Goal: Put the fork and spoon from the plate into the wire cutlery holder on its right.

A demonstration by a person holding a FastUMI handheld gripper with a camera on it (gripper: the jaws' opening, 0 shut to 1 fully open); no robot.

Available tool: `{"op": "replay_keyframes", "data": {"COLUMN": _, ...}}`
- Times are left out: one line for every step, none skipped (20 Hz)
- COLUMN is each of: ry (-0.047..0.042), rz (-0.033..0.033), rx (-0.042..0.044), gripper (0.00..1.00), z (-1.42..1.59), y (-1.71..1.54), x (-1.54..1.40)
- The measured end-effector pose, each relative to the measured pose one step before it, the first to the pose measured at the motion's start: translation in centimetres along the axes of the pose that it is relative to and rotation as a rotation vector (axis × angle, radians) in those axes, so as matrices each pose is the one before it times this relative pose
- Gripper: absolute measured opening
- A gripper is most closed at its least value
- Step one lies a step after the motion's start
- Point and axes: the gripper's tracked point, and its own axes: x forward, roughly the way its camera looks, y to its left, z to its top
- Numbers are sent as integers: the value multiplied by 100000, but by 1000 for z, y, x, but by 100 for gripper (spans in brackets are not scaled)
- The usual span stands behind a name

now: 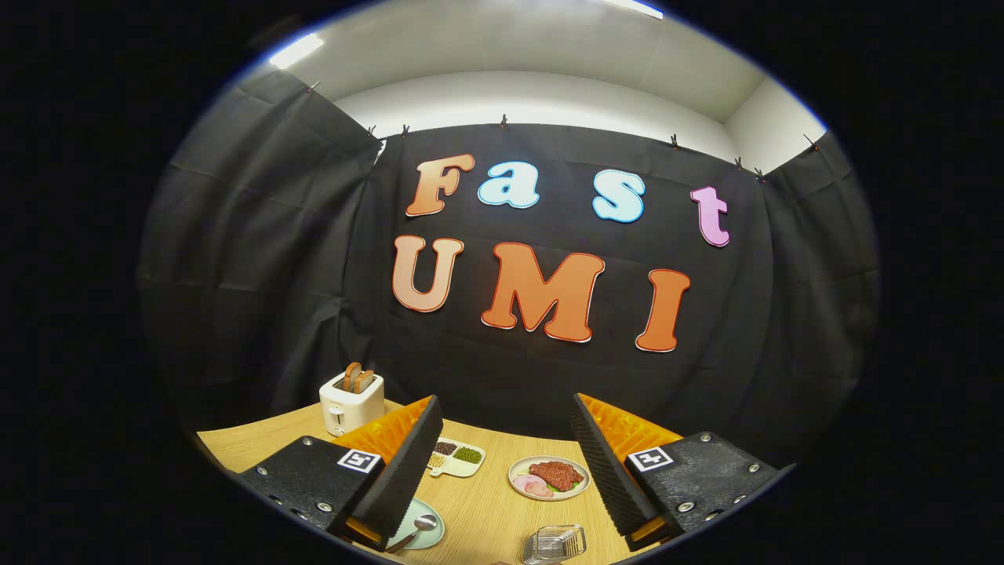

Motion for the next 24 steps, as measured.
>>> {"op": "replay_keyframes", "data": {"ry": 66, "rz": 124, "rx": -3, "gripper": 98, "z": -59, "y": -18, "x": 48}}
{"op": "replay_keyframes", "data": {"ry": 235, "rz": 222, "rx": 11, "gripper": 99, "z": -72, "y": 62, "x": 66}}
{"op": "replay_keyframes", "data": {"ry": 174, "rz": 29, "rx": -145, "gripper": 99, "z": -69, "y": 45, "x": 3}}
{"op": "replay_keyframes", "data": {"ry": 162, "rz": 232, "rx": -96, "gripper": 99, "z": -81, "y": 83, "x": 32}}
{"op": "replay_keyframes", "data": {"ry": 262, "rz": 96, "rx": -82, "gripper": 99, "z": -95, "y": 70, "x": 4}}
{"op": "replay_keyframes", "data": {"ry": 186, "rz": 288, "rx": 62, "gripper": 99, "z": -41, "y": 92, "x": -29}}
{"op": "replay_keyframes", "data": {"ry": 281, "rz": 140, "rx": -17, "gripper": 99, "z": -59, "y": 80, "x": 41}}
{"op": "replay_keyframes", "data": {"ry": 28, "rz": 144, "rx": -195, "gripper": 98, "z": -16, "y": 46, "x": -14}}
{"op": "replay_keyframes", "data": {"ry": -66, "rz": 91, "rx": -282, "gripper": 98, "z": 38, "y": 86, "x": 46}}
{"op": "replay_keyframes", "data": {"ry": -200, "rz": 154, "rx": -325, "gripper": 98, "z": 124, "y": 82, "x": -37}}
{"op": "replay_keyframes", "data": {"ry": -102, "rz": 143, "rx": -99, "gripper": 98, "z": 55, "y": 66, "x": -36}}
{"op": "replay_keyframes", "data": {"ry": 134, "rz": 38, "rx": 296, "gripper": 99, "z": 9, "y": 92, "x": 20}}
{"op": "replay_keyframes", "data": {"ry": -25, "rz": 451, "rx": 713, "gripper": 99, "z": 17, "y": 289, "x": -18}}
{"op": "replay_keyframes", "data": {"ry": -58, "rz": 591, "rx": 454, "gripper": 99, "z": 73, "y": 294, "x": -55}}
{"op": "replay_keyframes", "data": {"ry": -197, "rz": 680, "rx": -37, "gripper": 99, "z": -8, "y": 328, "x": -127}}
{"op": "replay_keyframes", "data": {"ry": 156, "rz": 794, "rx": -376, "gripper": 99, "z": -74, "y": 315, "x": 68}}
{"op": "replay_keyframes", "data": {"ry": 844, "rz": 1066, "rx": -272, "gripper": 99, "z": -323, "y": 500, "x": -59}}
{"op": "replay_keyframes", "data": {"ry": 1327, "rz": 1537, "rx": 108, "gripper": 99, "z": -502, "y": 618, "x": -38}}
{"op": "replay_keyframes", "data": {"ry": 2115, "rz": 1653, "rx": 410, "gripper": 98, "z": -630, "y": 735, "x": 95}}
{"op": "replay_keyframes", "data": {"ry": 2059, "rz": 1534, "rx": 654, "gripper": 99, "z": -675, "y": 700, "x": 104}}
{"op": "replay_keyframes", "data": {"ry": 2283, "rz": 1435, "rx": 1107, "gripper": 99, "z": -667, "y": 573, "x": 70}}
{"op": "replay_keyframes", "data": {"ry": 3763, "rz": 684, "rx": 930, "gripper": 99, "z": -1144, "y": 410, "x": 413}}
{"op": "replay_keyframes", "data": {"ry": 4839, "rz": 914, "rx": 819, "gripper": 99, "z": -1347, "y": 493, "x": 421}}
{"op": "replay_keyframes", "data": {"ry": 5648, "rz": 1632, "rx": 715, "gripper": 98, "z": -1621, "y": 605, "x": 534}}
